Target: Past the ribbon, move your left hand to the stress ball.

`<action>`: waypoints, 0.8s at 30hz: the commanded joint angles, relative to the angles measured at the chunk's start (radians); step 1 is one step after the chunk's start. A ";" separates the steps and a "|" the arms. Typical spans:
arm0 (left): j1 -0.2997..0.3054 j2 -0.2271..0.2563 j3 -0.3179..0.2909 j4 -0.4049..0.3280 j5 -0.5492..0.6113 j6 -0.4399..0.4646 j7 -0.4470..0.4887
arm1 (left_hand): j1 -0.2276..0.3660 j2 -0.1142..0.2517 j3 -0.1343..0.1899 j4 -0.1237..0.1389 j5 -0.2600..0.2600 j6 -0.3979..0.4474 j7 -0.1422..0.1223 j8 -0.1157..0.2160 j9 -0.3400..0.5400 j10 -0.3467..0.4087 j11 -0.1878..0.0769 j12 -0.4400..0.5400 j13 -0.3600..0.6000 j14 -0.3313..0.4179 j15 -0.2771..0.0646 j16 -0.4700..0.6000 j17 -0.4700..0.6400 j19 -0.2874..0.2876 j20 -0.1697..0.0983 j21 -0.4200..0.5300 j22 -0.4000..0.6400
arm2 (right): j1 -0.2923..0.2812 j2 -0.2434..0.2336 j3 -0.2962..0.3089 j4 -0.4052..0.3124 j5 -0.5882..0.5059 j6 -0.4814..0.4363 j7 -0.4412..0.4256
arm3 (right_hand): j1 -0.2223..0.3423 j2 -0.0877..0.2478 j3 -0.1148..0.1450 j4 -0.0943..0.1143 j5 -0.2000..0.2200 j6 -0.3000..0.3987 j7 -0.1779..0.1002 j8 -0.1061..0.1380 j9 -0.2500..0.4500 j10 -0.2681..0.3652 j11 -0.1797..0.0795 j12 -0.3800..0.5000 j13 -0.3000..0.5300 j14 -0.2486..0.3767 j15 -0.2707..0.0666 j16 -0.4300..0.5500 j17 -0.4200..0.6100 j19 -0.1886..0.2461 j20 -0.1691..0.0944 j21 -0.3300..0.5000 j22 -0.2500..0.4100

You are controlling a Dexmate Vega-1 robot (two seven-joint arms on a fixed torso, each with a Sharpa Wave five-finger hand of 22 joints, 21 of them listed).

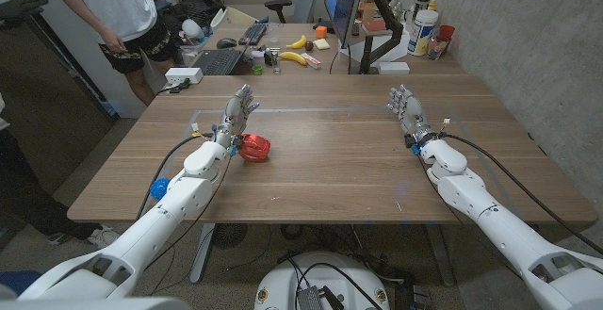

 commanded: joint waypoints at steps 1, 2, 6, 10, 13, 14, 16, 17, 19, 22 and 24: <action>0.035 -0.053 -0.077 -0.039 0.114 0.026 0.008 | 0.002 0.108 0.009 0.000 0.006 -0.038 -0.004 0.006 0.003 -0.020 0.000 0.004 0.004 -0.110 -0.002 0.004 0.003 -0.170 -0.014 0.007 0.004 | -0.037 0.092 0.128 -0.011 -0.111 -0.046 0.076 | -0.004 0.111 0.009 0.000 0.007 0.010 0.002 0.005 0.002 0.009 0.001 0.005 0.001 -0.008 -0.003 0.006 0.005 -0.005 -0.064 0.007 0.002; 0.038 -0.057 -0.082 -0.042 0.123 0.027 0.008 | 0.002 0.108 0.010 0.000 0.006 -0.037 -0.004 0.006 0.003 -0.019 -0.001 0.004 0.004 -0.109 -0.002 0.004 0.003 -0.169 -0.014 0.006 0.004 | -0.039 0.101 0.139 -0.011 -0.120 -0.049 0.083 | -0.004 0.111 0.009 0.000 0.007 0.010 0.002 0.005 0.002 0.009 0.001 0.005 0.001 -0.008 -0.003 0.006 0.005 -0.005 -0.064 0.006 0.002; 0.045 -0.071 -0.102 -0.051 0.150 0.035 0.004 | 0.003 0.107 0.012 0.000 0.006 -0.037 -0.005 0.005 0.003 -0.019 0.000 0.003 0.004 -0.110 -0.003 0.003 0.003 -0.169 -0.012 0.005 0.004 | -0.044 0.134 0.176 -0.011 -0.156 -0.061 0.107 | -0.005 0.111 0.009 0.000 0.007 0.010 0.001 0.005 0.002 0.009 0.000 0.005 0.001 -0.008 -0.003 0.006 0.005 -0.005 -0.064 0.005 0.002; 0.051 -0.083 -0.117 -0.061 0.175 0.043 0.004 | 0.003 0.107 0.013 0.000 0.006 -0.037 -0.007 0.004 0.003 -0.018 -0.002 0.003 0.004 -0.110 -0.002 0.003 0.003 -0.170 -0.012 0.004 0.004 | -0.048 0.161 0.209 -0.013 -0.185 -0.072 0.130 | -0.005 0.110 0.010 -0.001 0.007 0.010 0.001 0.005 0.002 0.010 0.002 0.005 0.001 -0.008 -0.003 0.006 0.005 -0.005 -0.064 0.005 0.002; 0.055 -0.090 -0.125 -0.069 0.194 0.046 0.006 | 0.003 0.107 0.015 0.000 0.005 -0.035 -0.008 0.004 0.003 -0.016 -0.003 0.003 0.004 -0.108 -0.004 0.003 0.003 -0.170 -0.010 0.004 0.004 | -0.051 0.179 0.232 -0.013 -0.205 -0.079 0.144 | -0.006 0.110 0.010 -0.001 0.007 0.010 0.001 0.005 0.002 0.010 0.001 0.005 0.001 -0.008 -0.003 0.006 0.005 -0.004 -0.064 0.004 0.002; 0.057 -0.091 -0.128 -0.072 0.200 0.047 0.006 | 0.003 0.107 0.015 0.000 0.005 -0.035 -0.008 0.004 0.003 -0.016 -0.002 0.003 0.004 -0.108 -0.003 0.003 0.003 -0.170 -0.009 0.004 0.004 | -0.052 0.185 0.239 -0.014 -0.211 -0.082 0.147 | -0.006 0.110 0.010 -0.001 0.007 0.010 0.001 0.005 0.002 0.010 0.001 0.005 0.001 -0.008 -0.003 0.006 0.005 -0.004 -0.064 0.004 0.002; 0.060 -0.093 -0.133 -0.080 0.216 0.050 0.013 | 0.003 0.107 0.016 0.000 0.005 -0.034 -0.007 0.004 0.003 -0.016 -0.001 0.003 0.004 -0.108 -0.002 0.002 0.003 -0.171 -0.008 0.003 0.004 | -0.054 0.196 0.253 -0.015 -0.222 -0.087 0.156 | -0.006 0.110 0.010 -0.001 0.007 0.010 0.000 0.005 0.002 0.010 0.000 0.005 0.001 -0.008 -0.004 0.006 0.005 -0.004 -0.065 0.003 0.002; 0.062 -0.094 -0.136 -0.084 0.221 0.051 0.013 | 0.003 0.107 0.016 0.000 0.005 -0.033 -0.007 0.004 0.003 -0.016 -0.002 0.003 0.004 -0.108 -0.002 0.002 0.003 -0.171 -0.008 0.002 0.004 | -0.056 0.201 0.259 -0.015 -0.228 -0.089 0.159 | -0.006 0.110 0.010 -0.001 0.007 0.010 0.001 0.005 0.002 0.010 0.001 0.005 0.001 -0.008 -0.003 0.007 0.005 -0.004 -0.064 0.003 0.002; 0.068 -0.095 -0.141 -0.096 0.230 0.056 0.016 | 0.003 0.106 0.016 0.000 0.005 -0.032 -0.005 0.005 0.003 -0.016 0.000 0.002 0.004 -0.108 -0.001 0.002 0.003 -0.172 -0.006 0.002 0.004 | -0.058 0.211 0.272 -0.017 -0.238 -0.093 0.166 | -0.007 0.110 0.010 0.000 0.007 0.010 0.000 0.005 0.002 0.010 0.000 0.005 0.001 -0.008 -0.004 0.007 0.005 -0.004 -0.065 0.003 0.002; 0.076 -0.096 -0.148 -0.112 0.250 0.062 0.025 | 0.003 0.106 0.018 0.000 0.005 -0.031 -0.007 0.005 0.003 -0.015 0.000 0.002 0.004 -0.107 -0.002 0.002 0.003 -0.171 -0.007 0.002 0.004 | -0.061 0.223 0.288 -0.020 -0.253 -0.100 0.176 | -0.008 0.109 0.010 0.000 0.007 0.011 0.001 0.005 0.002 0.010 0.001 0.005 0.001 -0.007 -0.003 0.007 0.005 -0.004 -0.065 0.002 0.002; 0.082 -0.096 -0.153 -0.123 0.263 0.066 0.032 | 0.003 0.106 0.018 0.000 0.005 -0.029 -0.006 0.005 0.003 -0.015 0.001 0.002 0.004 -0.106 -0.001 0.002 0.003 -0.172 -0.006 0.001 0.004 | -0.063 0.232 0.298 -0.022 -0.262 -0.103 0.182 | -0.008 0.109 0.010 0.000 0.007 0.011 0.002 0.005 0.002 0.010 0.001 0.005 0.001 -0.008 -0.003 0.007 0.005 -0.003 -0.064 0.002 0.002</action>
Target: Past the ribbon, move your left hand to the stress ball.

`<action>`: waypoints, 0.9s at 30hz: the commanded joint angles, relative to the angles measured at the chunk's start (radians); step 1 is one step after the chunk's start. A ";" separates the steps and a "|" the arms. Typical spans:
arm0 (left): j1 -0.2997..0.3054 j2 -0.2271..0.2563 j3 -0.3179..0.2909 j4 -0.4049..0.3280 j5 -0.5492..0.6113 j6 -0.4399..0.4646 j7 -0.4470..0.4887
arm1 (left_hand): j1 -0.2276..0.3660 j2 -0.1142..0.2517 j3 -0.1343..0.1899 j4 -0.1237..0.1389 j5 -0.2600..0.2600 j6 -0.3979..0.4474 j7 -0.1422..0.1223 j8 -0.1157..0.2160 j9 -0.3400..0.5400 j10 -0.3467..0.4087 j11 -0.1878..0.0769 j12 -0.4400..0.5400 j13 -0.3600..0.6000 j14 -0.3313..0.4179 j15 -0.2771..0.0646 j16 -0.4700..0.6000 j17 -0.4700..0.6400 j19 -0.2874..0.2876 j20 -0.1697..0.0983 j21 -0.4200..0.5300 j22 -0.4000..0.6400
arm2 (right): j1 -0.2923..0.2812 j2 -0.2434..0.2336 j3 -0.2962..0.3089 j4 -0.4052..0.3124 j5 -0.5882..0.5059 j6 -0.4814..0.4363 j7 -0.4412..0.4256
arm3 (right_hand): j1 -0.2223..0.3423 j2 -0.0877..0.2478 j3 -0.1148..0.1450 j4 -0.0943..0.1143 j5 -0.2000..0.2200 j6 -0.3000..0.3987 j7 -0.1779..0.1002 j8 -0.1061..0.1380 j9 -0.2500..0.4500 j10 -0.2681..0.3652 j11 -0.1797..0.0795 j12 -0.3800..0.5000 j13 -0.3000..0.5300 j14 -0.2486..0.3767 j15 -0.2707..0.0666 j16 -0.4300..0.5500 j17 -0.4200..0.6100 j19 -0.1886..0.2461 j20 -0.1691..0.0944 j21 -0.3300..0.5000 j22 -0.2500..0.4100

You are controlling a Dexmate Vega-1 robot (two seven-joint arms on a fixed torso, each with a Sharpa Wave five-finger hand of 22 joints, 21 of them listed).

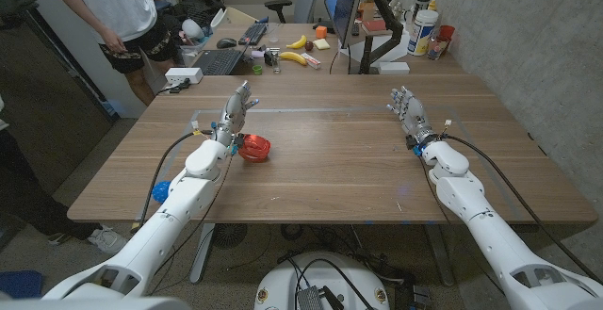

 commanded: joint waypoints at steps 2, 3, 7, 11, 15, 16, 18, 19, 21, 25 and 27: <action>0.035 -0.015 -0.039 -0.065 0.092 0.022 0.032 | 0.004 0.106 0.011 0.000 0.005 -0.023 -0.002 0.005 0.004 -0.014 0.000 0.002 0.004 -0.107 -0.002 0.001 0.003 -0.173 -0.007 -0.003 0.004 | -0.017 0.069 0.085 -0.011 -0.074 -0.030 0.053 | -0.006 0.106 0.011 0.000 0.007 0.011 0.001 0.005 0.002 0.010 0.001 0.004 0.001 -0.008 -0.003 0.007 0.005 -0.003 -0.064 0.000 0.002; 0.035 -0.016 -0.041 -0.065 0.094 0.023 0.032 | 0.004 0.107 0.012 0.000 0.005 -0.023 -0.001 0.005 0.004 -0.014 0.001 0.002 0.004 -0.107 -0.002 0.001 0.003 -0.173 -0.007 -0.003 0.004 | -0.017 0.072 0.089 -0.011 -0.078 -0.032 0.055 | -0.006 0.106 0.011 0.000 0.007 0.011 0.001 0.004 0.002 0.010 0.001 0.003 0.001 -0.008 -0.003 0.007 0.005 -0.003 -0.064 0.000 0.002; 0.047 -0.018 -0.050 -0.085 0.114 0.025 0.043 | 0.004 0.107 0.013 -0.001 0.005 -0.022 0.000 0.004 0.004 -0.014 0.002 0.001 0.004 -0.107 0.000 0.001 0.003 -0.175 -0.005 -0.005 0.004 | -0.019 0.086 0.104 -0.013 -0.093 -0.034 0.066 | -0.006 0.106 0.011 0.000 0.007 0.011 0.001 0.004 0.002 0.010 0.000 0.004 0.001 -0.008 -0.003 0.007 0.005 -0.003 -0.064 -0.001 0.002; 0.056 -0.020 -0.057 -0.103 0.132 0.025 0.050 | 0.005 0.107 0.015 -0.001 0.005 -0.021 -0.002 0.005 0.004 -0.014 0.002 0.001 0.004 -0.106 -0.002 0.000 0.002 -0.175 -0.006 -0.005 0.004 | -0.020 0.096 0.117 -0.016 -0.105 -0.038 0.076 | -0.007 0.106 0.011 0.000 0.007 0.011 0.001 0.004 0.003 0.010 0.001 0.003 0.001 -0.007 -0.003 0.007 0.005 -0.003 -0.064 -0.001 0.002; 0.066 -0.019 -0.060 -0.123 0.165 0.028 0.068 | 0.006 0.107 0.016 -0.001 0.004 -0.019 0.000 0.005 0.004 -0.013 0.002 0.001 0.004 -0.106 0.000 0.000 0.002 -0.176 -0.005 -0.007 0.004 | -0.024 0.105 0.129 -0.020 -0.114 -0.042 0.084 | -0.008 0.105 0.011 0.000 0.007 0.010 0.001 0.004 0.003 0.010 0.001 0.003 0.001 -0.007 -0.003 0.007 0.005 -0.003 -0.064 -0.002 0.002; 0.066 -0.021 -0.062 -0.123 0.167 0.029 0.067 | 0.006 0.107 0.017 -0.002 0.004 -0.019 -0.001 0.004 0.004 -0.012 0.001 0.001 0.004 -0.107 -0.001 0.000 0.002 -0.177 -0.004 -0.007 0.004 | -0.024 0.107 0.131 -0.021 -0.117 -0.043 0.086 | -0.008 0.105 0.011 0.000 0.007 0.010 0.001 0.004 0.003 0.010 0.001 0.003 0.001 -0.007 -0.003 0.007 0.005 -0.002 -0.064 -0.003 0.002; 0.072 -0.020 -0.063 -0.136 0.187 0.034 0.081 | 0.007 0.107 0.018 -0.002 0.004 -0.019 0.000 0.004 0.004 -0.012 0.002 0.001 0.004 -0.107 -0.002 -0.001 0.002 -0.177 -0.004 -0.008 0.004 | -0.026 0.111 0.137 -0.022 -0.120 -0.044 0.089 | -0.008 0.105 0.011 0.000 0.007 0.010 0.001 0.004 0.003 0.009 0.002 0.003 0.001 -0.007 -0.003 0.007 0.005 -0.002 -0.063 -0.003 0.002; 0.074 -0.020 -0.065 -0.140 0.190 0.034 0.082 | 0.007 0.106 0.018 -0.002 0.004 -0.018 0.000 0.005 0.003 -0.013 0.001 0.001 0.004 -0.106 -0.002 -0.001 0.002 -0.177 -0.004 -0.008 0.004 | -0.026 0.113 0.139 -0.022 -0.122 -0.044 0.091 | -0.009 0.105 0.011 0.000 0.007 0.010 0.001 0.003 0.003 0.010 0.000 0.003 0.001 -0.007 -0.003 0.007 0.005 -0.003 -0.064 -0.003 0.002; 0.077 -0.019 -0.066 -0.148 0.204 0.038 0.088 | 0.008 0.106 0.019 -0.002 0.004 -0.017 0.000 0.004 0.003 -0.012 0.001 0.001 0.004 -0.106 -0.002 -0.001 0.002 -0.177 -0.004 -0.008 0.004 | -0.027 0.117 0.144 -0.024 -0.126 -0.045 0.095 | -0.009 0.105 0.011 0.000 0.007 0.009 0.001 0.003 0.003 0.010 0.000 0.003 0.001 -0.007 -0.003 0.007 0.005 -0.002 -0.064 -0.004 0.002; 0.084 -0.020 -0.070 -0.164 0.228 0.041 0.101 | 0.009 0.106 0.021 -0.003 0.004 -0.016 -0.001 0.004 0.003 -0.011 0.002 0.001 0.004 -0.106 -0.002 -0.001 0.002 -0.178 -0.002 -0.010 0.004 | -0.029 0.123 0.151 -0.025 -0.132 -0.047 0.101 | -0.010 0.105 0.011 0.000 0.007 0.010 0.001 0.003 0.003 0.010 0.000 0.003 0.001 -0.007 -0.004 0.007 0.005 -0.002 -0.064 -0.005 0.002; 0.087 -0.020 -0.072 -0.171 0.241 0.043 0.107 | 0.009 0.106 0.022 -0.003 0.004 -0.016 -0.002 0.004 0.003 -0.010 0.001 0.001 0.004 -0.105 -0.003 -0.002 0.002 -0.178 -0.003 -0.010 0.004 | -0.029 0.127 0.154 -0.024 -0.134 -0.047 0.104 | -0.010 0.105 0.012 0.000 0.007 0.011 0.000 0.003 0.003 0.010 -0.001 0.003 0.001 -0.007 -0.004 0.007 0.005 -0.002 -0.064 -0.006 0.002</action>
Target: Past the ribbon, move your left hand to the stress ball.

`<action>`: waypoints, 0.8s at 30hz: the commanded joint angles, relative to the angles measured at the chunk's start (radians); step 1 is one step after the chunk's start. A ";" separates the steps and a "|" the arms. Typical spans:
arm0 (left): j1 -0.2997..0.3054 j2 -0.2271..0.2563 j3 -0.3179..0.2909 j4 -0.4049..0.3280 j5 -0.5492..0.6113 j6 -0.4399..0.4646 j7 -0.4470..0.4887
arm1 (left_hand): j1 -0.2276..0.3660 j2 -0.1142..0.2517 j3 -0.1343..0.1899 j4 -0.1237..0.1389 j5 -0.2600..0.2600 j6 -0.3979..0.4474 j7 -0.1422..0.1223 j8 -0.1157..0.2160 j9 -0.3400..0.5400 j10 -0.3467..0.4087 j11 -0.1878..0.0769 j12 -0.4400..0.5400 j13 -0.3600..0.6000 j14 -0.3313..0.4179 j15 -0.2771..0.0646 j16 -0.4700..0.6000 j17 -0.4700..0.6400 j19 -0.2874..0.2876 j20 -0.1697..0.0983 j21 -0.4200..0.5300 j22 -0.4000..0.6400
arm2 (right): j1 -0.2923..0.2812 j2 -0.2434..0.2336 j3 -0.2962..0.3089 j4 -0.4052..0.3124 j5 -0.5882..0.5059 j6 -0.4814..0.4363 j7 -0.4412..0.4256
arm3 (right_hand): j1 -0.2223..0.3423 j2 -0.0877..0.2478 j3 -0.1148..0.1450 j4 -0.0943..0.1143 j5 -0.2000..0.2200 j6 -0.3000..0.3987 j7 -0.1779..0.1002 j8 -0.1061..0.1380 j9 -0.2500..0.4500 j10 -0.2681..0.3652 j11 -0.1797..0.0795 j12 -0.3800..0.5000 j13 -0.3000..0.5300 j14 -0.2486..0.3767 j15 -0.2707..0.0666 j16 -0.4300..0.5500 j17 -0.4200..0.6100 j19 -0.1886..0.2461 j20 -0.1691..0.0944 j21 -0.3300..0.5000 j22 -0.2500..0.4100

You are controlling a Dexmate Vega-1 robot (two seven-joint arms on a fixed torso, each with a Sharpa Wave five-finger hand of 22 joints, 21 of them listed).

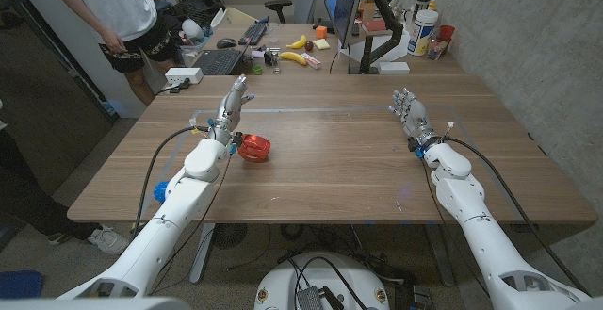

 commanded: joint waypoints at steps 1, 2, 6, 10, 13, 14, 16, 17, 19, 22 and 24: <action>0.024 -0.002 -0.015 -0.053 0.086 0.014 0.043 | 0.006 0.102 0.012 0.000 0.004 -0.015 -0.001 0.004 0.003 -0.010 0.002 0.001 0.004 -0.105 -0.002 -0.002 0.002 -0.178 -0.002 -0.002 0.004 | -0.006 0.027 0.031 -0.005 -0.027 -0.007 0.024 | -0.010 0.105 0.008 0.004 0.007 0.011 0.001 0.003 0.003 0.010 0.000 0.003 0.001 -0.007 -0.004 0.003 0.006 -0.001 -0.064 -0.006 0.002; 0.026 -0.003 -0.016 -0.056 0.088 0.015 0.044 | 0.006 0.102 0.013 0.000 0.004 -0.013 -0.001 0.005 0.003 -0.010 0.001 0.001 0.004 -0.105 -0.002 -0.002 0.002 -0.178 -0.001 -0.002 0.004 | -0.005 0.029 0.033 -0.004 -0.028 -0.006 0.025 | -0.010 0.105 0.008 0.004 0.007 0.011 0.000 0.003 0.003 0.010 -0.001 0.003 0.001 -0.007 -0.003 0.003 0.005 -0.001 -0.064 -0.006 0.002; 0.029 -0.004 -0.020 -0.064 0.107 0.017 0.051 | 0.007 0.101 0.015 -0.001 0.004 -0.009 -0.001 0.005 0.003 -0.009 0.003 0.001 0.004 -0.104 -0.002 -0.002 0.001 -0.178 0.000 -0.003 0.004 | -0.004 0.034 0.037 -0.002 -0.033 -0.005 0.030 | -0.011 0.105 0.008 0.003 0.007 0.010 0.001 0.003 0.003 0.010 -0.001 0.003 0.001 -0.007 -0.004 0.003 0.005 -0.001 -0.064 -0.007 0.002; 0.032 -0.004 -0.021 -0.071 0.133 0.015 0.064 | 0.008 0.101 0.016 -0.001 0.004 -0.006 -0.001 0.005 0.003 -0.007 0.002 0.001 0.004 -0.102 -0.002 -0.002 0.001 -0.178 0.001 -0.004 0.004 | -0.002 0.038 0.041 0.001 -0.038 -0.004 0.033 | -0.011 0.105 0.008 0.003 0.007 0.010 -0.001 0.003 0.003 0.010 0.000 0.003 0.001 -0.007 -0.004 0.003 0.005 -0.001 -0.064 -0.008 0.002; 0.033 -0.004 -0.022 -0.075 0.152 0.014 0.070 | 0.008 0.100 0.017 -0.001 0.004 -0.005 -0.001 0.005 0.003 -0.007 0.002 0.001 0.004 -0.101 -0.003 -0.002 0.001 -0.178 0.002 -0.005 0.004 | -0.001 0.040 0.043 0.003 -0.040 -0.003 0.035 | -0.012 0.105 0.008 0.003 0.007 0.009 0.000 0.003 0.003 0.010 -0.001 0.003 0.001 -0.007 -0.004 0.003 0.006 -0.001 -0.064 -0.008 0.002; 0.034 -0.004 -0.023 -0.077 0.153 0.014 0.069 | 0.008 0.100 0.017 -0.001 0.003 -0.004 -0.001 0.005 0.003 -0.007 0.001 0.001 0.004 -0.100 -0.004 -0.002 0.001 -0.177 0.001 -0.005 0.004 | -0.001 0.041 0.044 0.004 -0.041 -0.003 0.035 | -0.012 0.105 0.008 0.003 0.007 0.010 0.000 0.003 0.003 0.010 -0.001 0.003 0.001 -0.007 -0.004 0.003 0.006 0.000 -0.064 -0.009 0.002; 0.034 -0.006 -0.025 -0.079 0.159 0.013 0.070 | 0.008 0.100 0.018 -0.001 0.003 -0.003 -0.001 0.006 0.003 -0.006 0.001 0.000 0.004 -0.100 -0.004 -0.002 0.001 -0.177 0.001 -0.005 0.004 | 0.000 0.043 0.045 0.005 -0.042 -0.003 0.036 | -0.012 0.105 0.008 0.004 0.007 0.009 0.000 0.002 0.003 0.011 0.000 0.003 0.001 -0.007 -0.003 0.003 0.006 0.000 -0.064 -0.009 0.002; 0.035 -0.007 -0.026 -0.080 0.161 0.013 0.070 | 0.009 0.100 0.018 0.000 0.003 -0.002 -0.001 0.005 0.003 -0.006 0.001 0.001 0.004 -0.099 -0.003 -0.002 0.001 -0.177 0.001 -0.005 0.004 | 0.000 0.043 0.046 0.005 -0.044 -0.003 0.036 | -0.012 0.105 0.008 0.004 0.007 0.010 0.000 0.003 0.003 0.011 0.000 0.003 0.001 -0.007 -0.004 0.003 0.006 0.000 -0.064 -0.009 0.002; 0.035 -0.008 -0.028 -0.082 0.163 0.012 0.070 | 0.009 0.100 0.019 -0.001 0.003 -0.002 -0.001 0.005 0.003 -0.005 0.000 0.000 0.004 -0.099 -0.004 -0.002 0.001 -0.176 0.001 -0.005 0.004 | 0.000 0.045 0.047 0.006 -0.044 -0.003 0.037 | -0.013 0.105 0.008 0.004 0.006 0.009 0.000 0.002 0.003 0.010 -0.001 0.003 0.001 -0.007 -0.003 0.003 0.006 0.000 -0.064 -0.010 0.002; 0.037 -0.008 -0.029 -0.086 0.175 0.010 0.072 | 0.009 0.099 0.020 -0.001 0.003 0.000 0.000 0.006 0.003 -0.005 -0.001 0.000 0.004 -0.100 -0.004 -0.003 0.001 -0.176 0.001 -0.006 0.004 | 0.001 0.047 0.049 0.008 -0.045 -0.003 0.039 | -0.013 0.104 0.008 0.004 0.006 0.009 0.000 0.002 0.003 0.010 0.000 0.003 0.001 -0.007 -0.004 0.003 0.006 0.000 -0.064 -0.011 0.003; 0.038 -0.009 -0.030 -0.090 0.182 0.007 0.074 | 0.009 0.099 0.020 -0.001 0.003 0.001 0.000 0.005 0.003 -0.005 0.000 0.000 0.004 -0.099 -0.005 -0.003 0.001 -0.177 0.002 -0.007 0.004 | 0.002 0.048 0.050 0.010 -0.047 -0.002 0.039 | -0.014 0.104 0.009 0.004 0.006 0.009 0.000 0.002 0.003 0.011 0.000 0.003 0.001 -0.007 -0.003 0.003 0.006 0.000 -0.064 -0.011 0.003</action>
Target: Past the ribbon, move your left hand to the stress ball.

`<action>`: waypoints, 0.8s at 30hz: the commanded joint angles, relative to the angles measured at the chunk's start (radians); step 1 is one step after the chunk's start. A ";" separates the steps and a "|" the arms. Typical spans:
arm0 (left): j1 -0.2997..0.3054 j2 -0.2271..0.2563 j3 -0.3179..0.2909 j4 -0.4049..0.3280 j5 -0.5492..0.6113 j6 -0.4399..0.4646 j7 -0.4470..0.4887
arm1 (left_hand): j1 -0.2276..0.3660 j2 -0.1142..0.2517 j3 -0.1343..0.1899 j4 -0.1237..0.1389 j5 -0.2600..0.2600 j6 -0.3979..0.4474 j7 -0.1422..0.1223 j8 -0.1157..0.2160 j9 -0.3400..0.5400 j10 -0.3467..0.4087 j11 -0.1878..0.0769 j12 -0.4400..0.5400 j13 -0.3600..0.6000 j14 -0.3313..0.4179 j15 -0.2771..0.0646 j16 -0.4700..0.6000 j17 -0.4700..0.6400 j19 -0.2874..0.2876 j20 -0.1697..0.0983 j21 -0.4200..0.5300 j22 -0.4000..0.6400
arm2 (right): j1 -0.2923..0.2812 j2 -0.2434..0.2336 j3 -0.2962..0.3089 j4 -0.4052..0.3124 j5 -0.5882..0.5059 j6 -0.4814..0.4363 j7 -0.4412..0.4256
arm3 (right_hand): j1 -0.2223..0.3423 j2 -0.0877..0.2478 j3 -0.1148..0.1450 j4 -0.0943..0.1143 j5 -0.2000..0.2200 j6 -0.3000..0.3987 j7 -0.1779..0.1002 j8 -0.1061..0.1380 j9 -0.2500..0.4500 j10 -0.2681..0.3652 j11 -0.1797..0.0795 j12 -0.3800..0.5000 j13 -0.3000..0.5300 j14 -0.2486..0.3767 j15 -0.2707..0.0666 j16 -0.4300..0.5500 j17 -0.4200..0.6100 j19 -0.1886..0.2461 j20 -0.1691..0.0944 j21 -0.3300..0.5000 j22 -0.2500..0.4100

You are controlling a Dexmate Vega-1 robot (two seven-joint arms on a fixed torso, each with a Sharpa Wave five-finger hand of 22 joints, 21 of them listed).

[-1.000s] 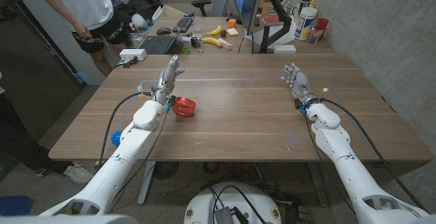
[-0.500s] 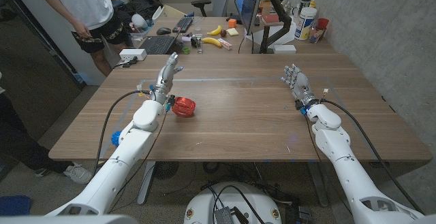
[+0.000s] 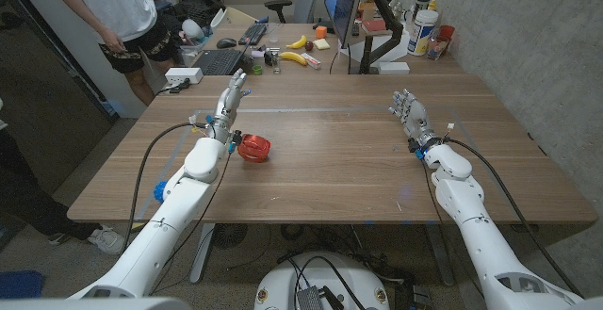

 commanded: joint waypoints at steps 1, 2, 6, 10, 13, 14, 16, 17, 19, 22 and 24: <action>0.007 -0.004 -0.008 -0.021 0.049 -0.008 0.013 | 0.005 0.095 0.012 0.000 0.003 0.001 0.000 0.005 0.003 -0.003 0.000 0.001 0.004 -0.100 -0.004 -0.003 0.002 -0.177 0.001 -0.004 0.004 | 0.005 0.011 0.010 0.010 -0.009 0.003 0.007 | -0.010 0.100 0.009 0.004 0.006 0.009 0.001 0.002 0.003 0.011 -0.001 0.003 0.001 -0.007 -0.004 0.003 0.006 0.001 -0.064 -0.006 0.003; 0.008 -0.004 -0.008 -0.023 0.055 -0.009 0.015 | 0.005 0.095 0.013 0.000 0.003 0.001 0.000 0.005 0.003 -0.004 0.000 0.000 0.004 -0.100 -0.003 -0.003 0.002 -0.177 0.002 -0.004 0.004 | 0.005 0.011 0.010 0.011 -0.009 0.003 0.007 | -0.010 0.100 0.009 0.004 0.006 0.009 0.001 0.002 0.003 0.011 0.000 0.003 0.001 -0.007 -0.004 0.003 0.006 0.001 -0.064 -0.006 0.003; 0.011 -0.004 -0.009 -0.032 0.078 -0.014 0.024 | 0.006 0.094 0.014 0.000 0.002 0.004 0.000 0.005 0.003 -0.002 0.001 0.000 0.004 -0.097 -0.003 -0.003 0.002 -0.175 0.002 -0.004 0.004 | 0.006 0.014 0.011 0.013 -0.011 0.006 0.008 | -0.011 0.100 0.009 0.004 0.006 0.009 0.000 0.002 0.003 0.010 -0.001 0.002 0.001 -0.007 -0.005 0.003 0.006 0.001 -0.064 -0.007 0.003; 0.016 -0.006 -0.012 -0.041 0.091 -0.019 0.028 | 0.006 0.094 0.015 0.000 0.002 0.005 0.000 0.005 0.003 -0.001 0.001 0.000 0.004 -0.096 -0.003 -0.003 0.002 -0.175 0.003 -0.005 0.004 | 0.005 0.014 0.012 0.011 -0.012 0.006 0.009 | -0.011 0.100 0.009 0.004 0.006 0.010 0.000 0.002 0.003 0.010 -0.001 0.002 0.001 -0.007 -0.004 0.003 0.006 0.001 -0.064 -0.008 0.003; 0.021 -0.010 -0.015 -0.048 0.100 -0.023 0.033 | 0.006 0.093 0.015 -0.001 0.002 0.006 0.000 0.004 0.002 0.000 0.001 0.000 0.004 -0.094 -0.003 -0.002 0.002 -0.174 0.003 -0.005 0.004 | 0.005 0.015 0.013 0.010 -0.013 0.007 0.009 | -0.012 0.100 0.009 0.004 0.006 0.010 -0.001 0.002 0.003 0.011 -0.001 0.002 0.001 -0.007 -0.004 0.003 0.006 0.002 -0.064 -0.008 0.003; 0.023 -0.009 -0.015 -0.051 0.103 -0.025 0.031 | 0.006 0.093 0.015 -0.001 0.002 0.006 0.000 0.004 0.002 0.000 0.001 0.001 0.004 -0.093 -0.004 -0.002 0.002 -0.173 0.003 -0.005 0.004 | 0.005 0.015 0.013 0.009 -0.014 0.006 0.008 | -0.012 0.100 0.009 0.004 0.006 0.010 0.000 0.002 0.003 0.011 -0.001 0.003 0.001 -0.007 -0.004 0.003 0.006 0.002 -0.063 -0.008 0.003; 0.026 -0.008 -0.017 -0.057 0.107 -0.029 0.029 | 0.006 0.093 0.016 -0.001 0.002 0.007 -0.001 0.004 0.002 0.001 0.001 0.001 0.004 -0.092 -0.005 -0.002 0.002 -0.173 0.003 -0.005 0.004 | 0.004 0.015 0.013 0.008 -0.015 0.006 0.008 | -0.012 0.100 0.009 0.004 0.006 0.010 0.000 0.002 0.003 0.011 -0.001 0.002 0.001 -0.007 -0.004 0.003 0.006 0.002 -0.064 -0.009 0.003; 0.028 -0.009 -0.017 -0.061 0.111 -0.031 0.030 | 0.006 0.093 0.016 -0.001 0.002 0.009 -0.001 0.005 0.002 0.002 0.000 0.001 0.004 -0.092 -0.006 -0.002 0.002 -0.173 0.002 -0.005 0.004 | 0.003 0.016 0.013 0.007 -0.015 0.006 0.007 | -0.012 0.100 0.009 0.004 0.006 0.010 0.000 0.002 0.003 0.011 0.000 0.002 0.001 -0.007 -0.004 0.003 0.006 0.002 -0.064 -0.009 0.003; 0.031 -0.008 -0.019 -0.067 0.120 -0.035 0.032 | 0.007 0.093 0.017 -0.001 0.002 0.010 -0.001 0.005 0.002 0.003 0.001 0.001 0.004 -0.091 -0.005 -0.002 0.002 -0.173 0.002 -0.006 0.004 | 0.002 0.016 0.014 0.005 -0.015 0.004 0.007 | -0.013 0.100 0.009 0.004 0.006 0.010 0.000 0.002 0.003 0.011 -0.001 0.002 0.001 -0.006 -0.005 0.004 0.006 0.002 -0.064 -0.010 0.003; 0.037 -0.007 -0.022 -0.078 0.133 -0.039 0.034 | 0.007 0.092 0.017 -0.001 0.002 0.012 0.000 0.005 0.002 0.005 0.002 0.001 0.004 -0.090 -0.004 -0.002 0.001 -0.172 0.003 -0.006 0.004 | -0.001 0.017 0.014 0.002 -0.016 0.006 0.007 | -0.013 0.100 0.009 0.004 0.006 0.011 0.001 0.003 0.003 0.011 0.000 0.002 0.001 -0.006 -0.004 0.004 0.006 0.002 -0.064 -0.011 0.003; 0.039 -0.008 -0.024 -0.081 0.138 -0.039 0.034 | 0.007 0.092 0.018 -0.001 0.002 0.013 0.000 0.005 0.002 0.006 0.002 0.001 0.004 -0.090 -0.004 -0.002 0.001 -0.172 0.003 -0.007 0.004 | -0.002 0.018 0.014 0.001 -0.016 0.006 0.007 | -0.013 0.100 0.009 0.004 0.006 0.011 0.000 0.003 0.003 0.011 -0.001 0.002 0.001 -0.006 -0.004 0.004 0.006 0.002 -0.064 -0.011 0.003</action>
